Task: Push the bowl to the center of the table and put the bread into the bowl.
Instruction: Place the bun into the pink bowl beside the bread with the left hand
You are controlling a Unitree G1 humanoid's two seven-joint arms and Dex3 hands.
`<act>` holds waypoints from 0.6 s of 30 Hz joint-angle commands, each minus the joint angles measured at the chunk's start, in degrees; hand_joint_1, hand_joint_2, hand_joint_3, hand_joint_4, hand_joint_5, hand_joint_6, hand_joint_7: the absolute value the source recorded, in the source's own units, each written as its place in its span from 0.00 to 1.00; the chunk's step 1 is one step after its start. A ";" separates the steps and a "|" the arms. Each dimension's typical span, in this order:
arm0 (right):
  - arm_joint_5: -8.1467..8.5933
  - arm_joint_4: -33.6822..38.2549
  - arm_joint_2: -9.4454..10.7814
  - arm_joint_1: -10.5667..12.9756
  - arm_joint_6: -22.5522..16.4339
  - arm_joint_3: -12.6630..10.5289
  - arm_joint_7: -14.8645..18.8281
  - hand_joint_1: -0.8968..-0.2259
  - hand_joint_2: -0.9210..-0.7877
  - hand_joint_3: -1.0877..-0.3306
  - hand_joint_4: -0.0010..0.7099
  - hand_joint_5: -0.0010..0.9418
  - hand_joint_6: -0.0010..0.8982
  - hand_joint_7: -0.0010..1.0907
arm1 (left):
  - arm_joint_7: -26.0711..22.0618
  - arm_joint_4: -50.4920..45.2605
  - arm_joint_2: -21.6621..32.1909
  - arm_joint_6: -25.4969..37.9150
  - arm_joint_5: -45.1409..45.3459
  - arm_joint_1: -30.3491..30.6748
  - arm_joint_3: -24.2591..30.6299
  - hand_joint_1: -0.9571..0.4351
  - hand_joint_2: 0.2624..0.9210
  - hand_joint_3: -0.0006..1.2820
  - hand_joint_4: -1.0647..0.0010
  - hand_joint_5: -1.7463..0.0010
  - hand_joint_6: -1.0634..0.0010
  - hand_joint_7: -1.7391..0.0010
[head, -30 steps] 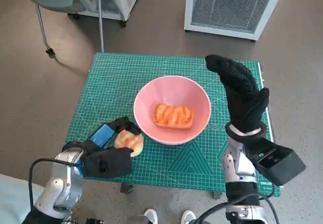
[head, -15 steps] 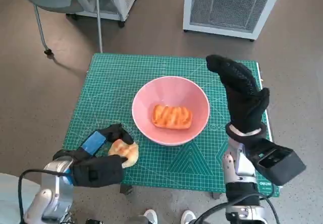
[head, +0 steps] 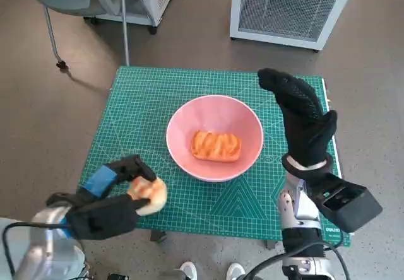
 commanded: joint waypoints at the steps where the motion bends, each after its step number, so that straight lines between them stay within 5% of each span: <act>1: -0.57 1.10 0.02 0.45 0.34 0.00 -0.26 0.59 0.00 0.35 0.38 0.01 0.00 0.61 | -0.23 -4.27 0.84 -0.27 -1.74 0.55 3.59 0.69 0.62 0.37 0.29 0.36 0.37 0.30; 18: -0.42 1.16 0.10 0.44 0.48 0.14 -0.12 0.59 0.00 0.36 0.38 0.01 0.00 0.61 | -0.42 -9.76 2.79 -2.17 -3.12 -7.82 7.82 0.69 0.74 0.29 0.33 0.36 0.41 0.28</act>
